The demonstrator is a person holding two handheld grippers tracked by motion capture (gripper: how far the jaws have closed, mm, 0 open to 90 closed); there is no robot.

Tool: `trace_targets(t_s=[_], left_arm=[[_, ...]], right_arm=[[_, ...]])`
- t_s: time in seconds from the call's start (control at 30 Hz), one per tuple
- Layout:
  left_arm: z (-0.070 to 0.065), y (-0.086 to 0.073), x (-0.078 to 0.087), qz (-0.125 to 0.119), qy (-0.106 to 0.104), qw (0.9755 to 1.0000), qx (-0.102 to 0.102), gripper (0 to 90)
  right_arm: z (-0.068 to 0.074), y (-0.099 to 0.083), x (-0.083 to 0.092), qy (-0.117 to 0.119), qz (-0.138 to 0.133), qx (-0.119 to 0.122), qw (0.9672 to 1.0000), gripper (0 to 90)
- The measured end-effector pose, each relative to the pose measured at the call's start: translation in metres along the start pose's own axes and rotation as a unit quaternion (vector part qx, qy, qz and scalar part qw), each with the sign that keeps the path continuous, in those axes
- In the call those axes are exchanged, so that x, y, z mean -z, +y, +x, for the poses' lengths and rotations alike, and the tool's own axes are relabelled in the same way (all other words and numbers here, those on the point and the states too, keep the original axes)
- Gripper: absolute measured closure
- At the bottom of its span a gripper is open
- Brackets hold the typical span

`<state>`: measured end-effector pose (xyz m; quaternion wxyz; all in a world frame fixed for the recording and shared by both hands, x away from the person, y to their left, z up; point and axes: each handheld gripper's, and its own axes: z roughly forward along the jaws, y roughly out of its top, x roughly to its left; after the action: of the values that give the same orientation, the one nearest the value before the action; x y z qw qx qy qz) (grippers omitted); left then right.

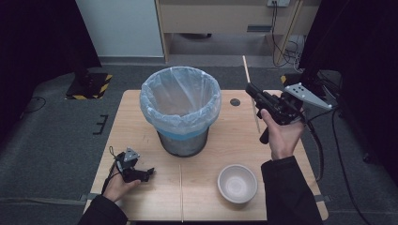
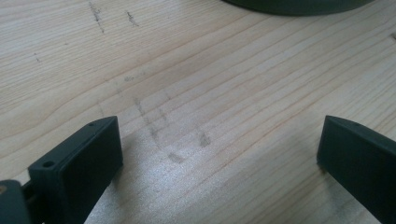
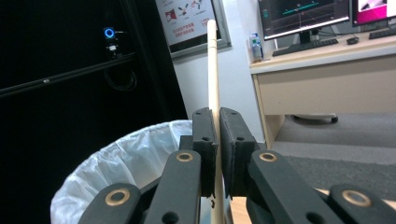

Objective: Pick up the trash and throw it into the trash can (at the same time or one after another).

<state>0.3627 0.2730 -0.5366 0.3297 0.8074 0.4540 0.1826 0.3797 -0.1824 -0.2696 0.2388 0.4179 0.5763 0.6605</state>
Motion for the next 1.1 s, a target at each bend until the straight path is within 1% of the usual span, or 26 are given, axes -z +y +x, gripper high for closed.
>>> trace_targets(t_s=[0.37,0.47,0.53,0.6,0.67,0.77,0.83,1.1], left_arm=[[0.000,0.000,0.000,0.000,0.000,1.0000,0.000,0.0],[0.000,0.000,0.000,0.000,0.000,1.0000,0.000,0.0],[0.000,0.000,0.000,0.000,-0.001,1.0000,0.000,0.0],[0.000,0.000,0.000,0.000,-0.001,1.0000,0.000,0.0],[0.000,0.000,0.000,0.000,-0.001,1.0000,0.000,0.0],[0.000,0.000,0.000,0.001,-0.001,1.0000,0.000,0.0],[0.000,0.000,0.000,0.001,-0.001,1.0000,0.000,0.0],[0.000,0.000,0.000,0.001,-0.002,1.0000,-0.001,0.0]], right_arm=[[0.027,0.020,-0.033,0.015,-0.002,0.018,0.9997,85.6],[0.032,0.025,-0.042,0.020,-0.004,0.015,0.9997,85.7],[0.035,0.028,-0.049,0.020,-0.003,0.019,0.9996,85.6],[0.040,0.030,-0.056,0.024,-0.005,0.020,0.9995,85.6],[0.043,0.032,-0.062,0.025,-0.006,0.024,0.9994,85.6],[0.047,0.033,-0.071,0.028,-0.007,0.025,0.9993,85.6],[0.048,0.032,-0.076,0.032,-0.008,0.020,0.9992,85.6],[0.056,0.030,-0.093,0.043,-0.008,0.031,0.9986,85.6]])
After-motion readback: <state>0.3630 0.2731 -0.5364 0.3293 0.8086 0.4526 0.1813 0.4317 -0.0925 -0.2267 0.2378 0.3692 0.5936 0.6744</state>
